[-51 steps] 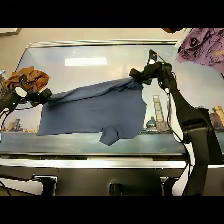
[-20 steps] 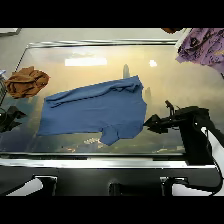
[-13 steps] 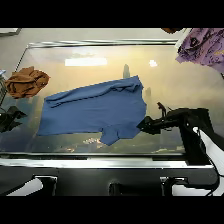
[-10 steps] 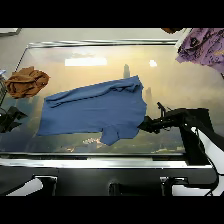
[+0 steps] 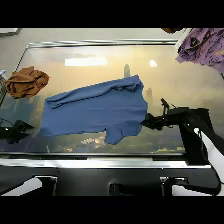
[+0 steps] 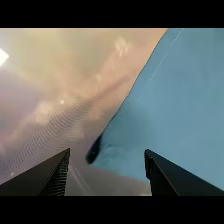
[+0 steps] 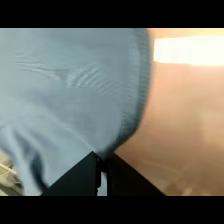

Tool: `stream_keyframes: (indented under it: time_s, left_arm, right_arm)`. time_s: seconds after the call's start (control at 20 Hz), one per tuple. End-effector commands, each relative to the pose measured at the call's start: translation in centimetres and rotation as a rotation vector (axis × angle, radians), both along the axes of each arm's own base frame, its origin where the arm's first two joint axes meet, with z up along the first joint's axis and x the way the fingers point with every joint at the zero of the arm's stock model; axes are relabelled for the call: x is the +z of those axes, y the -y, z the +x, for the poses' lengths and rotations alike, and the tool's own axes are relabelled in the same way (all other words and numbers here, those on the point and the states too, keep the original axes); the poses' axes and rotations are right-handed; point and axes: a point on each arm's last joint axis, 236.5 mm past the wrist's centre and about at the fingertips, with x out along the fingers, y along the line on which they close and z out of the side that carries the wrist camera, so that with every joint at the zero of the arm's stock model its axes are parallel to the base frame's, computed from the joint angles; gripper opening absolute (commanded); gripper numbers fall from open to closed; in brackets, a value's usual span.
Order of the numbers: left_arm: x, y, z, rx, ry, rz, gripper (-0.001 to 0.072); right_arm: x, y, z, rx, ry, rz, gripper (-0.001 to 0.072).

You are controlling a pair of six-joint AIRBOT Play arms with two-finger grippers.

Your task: Fold the clothes and pants, and hang the long-sleeved shirts on hangers.

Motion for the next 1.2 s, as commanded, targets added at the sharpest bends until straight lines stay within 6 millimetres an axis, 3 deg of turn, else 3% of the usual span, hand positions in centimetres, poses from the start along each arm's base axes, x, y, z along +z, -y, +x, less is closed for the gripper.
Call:
stream_keyframes:
  time_s: [0.0,0.4,0.6,0.65,0.75,0.8,0.9,1.0,1.15]
  left_arm:
    - [-2.1,1.7,-1.1,-0.028,-0.001,-0.059,0.054]
    - [-3.0,3.4,-1.0,-0.045,-0.019,-0.145,0.0536]
    - [-4.0,5.0,-0.7,-0.084,-0.047,-0.174,0.0499]
    - [-4.2,5.4,-0.7,-0.095,-0.055,-0.181,0.0469]
    - [-4.2,5.7,-0.6,-0.103,-0.053,-0.185,0.011]
    - [-4.2,5.7,-0.5,-0.102,-0.051,-0.186,0.0015]
    - [-3.5,5.8,0.3,-0.091,-0.026,-0.203,0.0014]
    - [-2.1,5.9,1.9,-0.091,0.02,-0.217,0.0013]
    - [2.1,6.7,6.3,-0.169,0.116,-0.177,0.0012]
  right_arm:
    - [1.9,-0.2,0.4,-0.009,0.039,0.009,0.0029]
    - [2.3,-0.2,0.4,-0.013,0.048,0.01,0.0029]
    - [2.3,-0.2,0.4,-0.017,0.044,0.011,0.0029]
    - [2.3,-0.2,0.4,-0.024,0.037,0.013,0.0029]
    - [2.3,-0.2,0.4,-0.025,0.035,0.014,0.0029]
    - [2.4,-0.2,0.3,-0.023,0.033,0.016,0.0029]
    - [2.8,-0.5,0.2,-0.012,0.028,0.027,0.0028]
    - [4.4,-0.6,1.1,0.007,0.064,0.033,0.0027]
    - [9.9,-0.3,5.0,0.03,0.228,0.012,0.0026]
